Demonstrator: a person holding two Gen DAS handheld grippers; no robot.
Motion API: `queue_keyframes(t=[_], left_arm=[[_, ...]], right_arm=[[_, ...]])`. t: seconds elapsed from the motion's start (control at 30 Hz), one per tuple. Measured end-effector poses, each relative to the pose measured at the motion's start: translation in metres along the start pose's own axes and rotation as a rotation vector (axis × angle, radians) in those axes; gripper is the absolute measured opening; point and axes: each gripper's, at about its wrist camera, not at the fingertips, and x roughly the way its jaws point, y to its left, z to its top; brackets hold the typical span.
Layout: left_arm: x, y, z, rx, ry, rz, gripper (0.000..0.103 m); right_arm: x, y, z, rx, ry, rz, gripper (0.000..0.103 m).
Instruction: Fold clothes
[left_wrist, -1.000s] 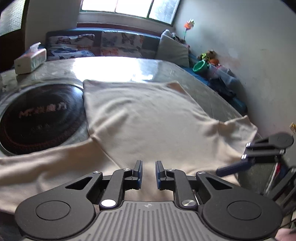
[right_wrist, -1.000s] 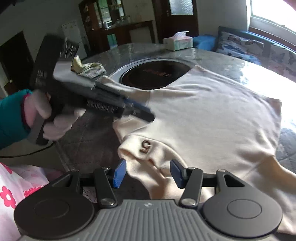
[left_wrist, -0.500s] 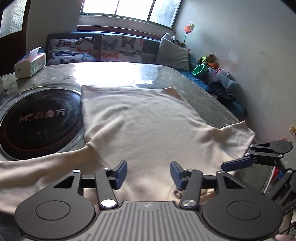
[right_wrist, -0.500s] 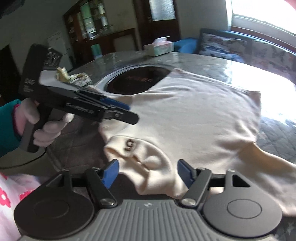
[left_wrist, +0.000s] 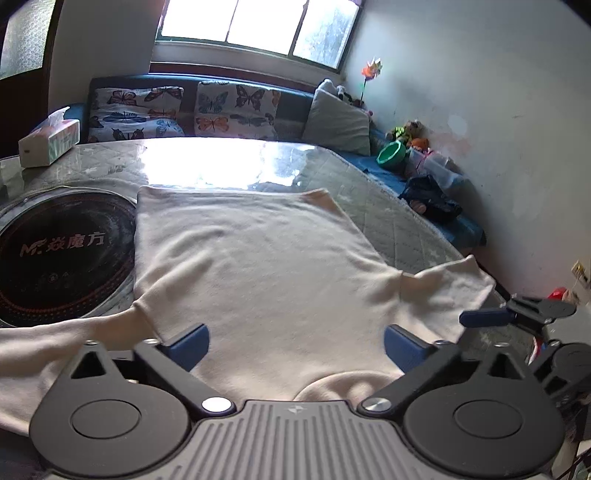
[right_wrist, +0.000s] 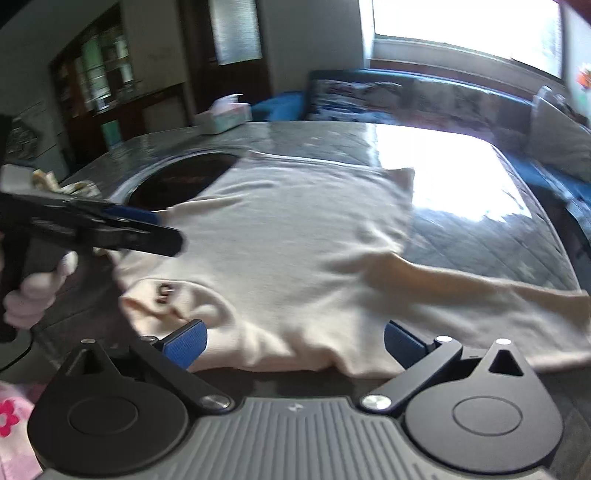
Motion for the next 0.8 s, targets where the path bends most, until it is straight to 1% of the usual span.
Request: queue_keyframes(t=[0.13, 0.3, 0.5, 0.6, 0.8], left_arm=[[-0.002, -0.004, 0.002, -0.011, -0.026, 0.005, 0.103], [0.000, -0.008, 0.003, -0.032, -0.036, 0.015, 0.103], [0.006, -0.018, 0.004, -0.024, -0.015, 0.017, 0.103], [0.009, -0.023, 0.005, -0.019, -0.002, 0.013, 0.103], [0.015, -0.036, 0.006, 0.007, 0.015, 0.004, 0.103]], right_arm=[[-0.002, -0.011, -0.007, 0.054, -0.020, -0.070, 0.103], [-0.007, -0.023, -0.014, 0.125, -0.066, -0.101, 0.103], [-0.014, -0.038, -0.019, 0.212, -0.115, -0.131, 0.103], [-0.016, -0.047, -0.022, 0.249, -0.121, -0.143, 0.103], [-0.018, -0.061, -0.029, 0.305, -0.101, -0.183, 0.103]])
